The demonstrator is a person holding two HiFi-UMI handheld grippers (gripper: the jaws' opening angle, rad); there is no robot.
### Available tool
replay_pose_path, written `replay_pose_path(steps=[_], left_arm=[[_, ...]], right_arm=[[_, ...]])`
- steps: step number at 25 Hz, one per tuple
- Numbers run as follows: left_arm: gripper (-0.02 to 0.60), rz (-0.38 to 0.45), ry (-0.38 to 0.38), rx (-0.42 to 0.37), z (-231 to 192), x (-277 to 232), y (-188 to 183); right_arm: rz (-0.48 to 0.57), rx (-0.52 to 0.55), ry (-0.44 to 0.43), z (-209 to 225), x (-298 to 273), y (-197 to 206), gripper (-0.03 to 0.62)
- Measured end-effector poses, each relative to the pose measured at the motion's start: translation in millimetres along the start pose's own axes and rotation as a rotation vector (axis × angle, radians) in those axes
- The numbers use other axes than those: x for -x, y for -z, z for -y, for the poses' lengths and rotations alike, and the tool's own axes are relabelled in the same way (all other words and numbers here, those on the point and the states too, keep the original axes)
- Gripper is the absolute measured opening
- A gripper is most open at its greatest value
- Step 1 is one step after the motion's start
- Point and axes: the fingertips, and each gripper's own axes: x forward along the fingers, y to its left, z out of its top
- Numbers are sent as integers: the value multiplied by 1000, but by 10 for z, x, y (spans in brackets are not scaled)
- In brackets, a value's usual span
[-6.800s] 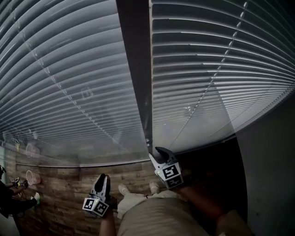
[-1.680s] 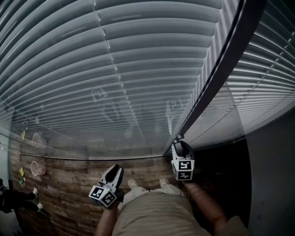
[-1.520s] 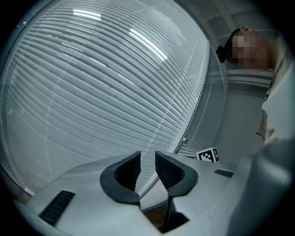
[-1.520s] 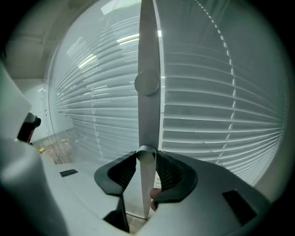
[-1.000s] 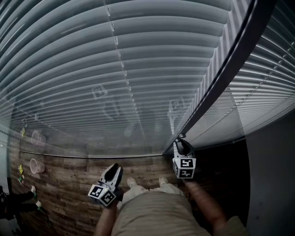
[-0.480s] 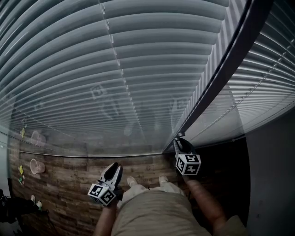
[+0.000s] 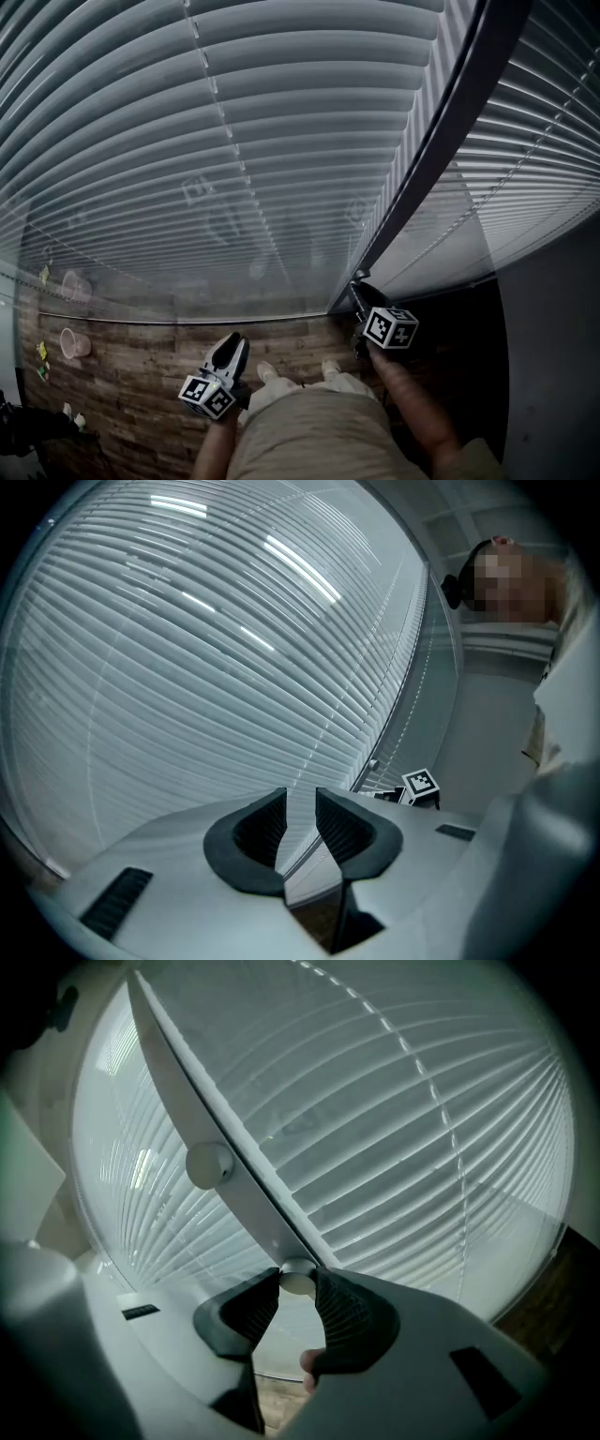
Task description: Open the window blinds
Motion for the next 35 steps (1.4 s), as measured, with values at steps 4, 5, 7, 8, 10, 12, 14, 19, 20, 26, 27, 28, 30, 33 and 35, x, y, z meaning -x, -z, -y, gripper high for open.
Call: replay_pose_path(steps=[4,5,7,8,10,12,14,19,20,26,27,28,30,33,35], left_arm=[[106,5,13,5,39,-28,8],[106,5,17,2,56,-33,0],[106,3,26,-10,75,-22,-5],[106,2,28,-13,80,-15,-3],[106,-1,23,-6,101,-28,-4],[107,-4,17,-2,108,-58,13],[106,-7,15,-1,106,-75,33],[106,-10,17,-4,164,-114,54],[107,-10,16,-5,171,-116,59],[106,-11,13,-5,97,-135,216],[107,-13,8,-5,116,-132,183],[106,-14,1,-3,140,-129,135],[106,-15,-4,-1,162,-134,89],[106,-16,5,-6,155,-161,113],[106,-20,5,-12,168,-191,98]], right_arm=[[-15,-116,-35,37,9,26,126],[-12,-134,-47,27,16,12,126],[-2,-107,-74,-27,35,-18,126],[-3,-54,-75,-49,47,-12,126],[-4,116,-38,-43,76,23,147],[7,333,29,-38,114,29,181],[26,535,105,-74,158,-9,183],[48,729,193,-157,171,-105,179],[46,732,196,-157,155,-109,176],[55,756,164,-121,-5,46,131],[54,744,165,-146,8,16,131],[52,718,164,-169,29,-25,130],[48,638,152,-160,62,-80,121],[37,466,97,-87,60,-65,115],[24,372,64,-76,50,-66,115]])
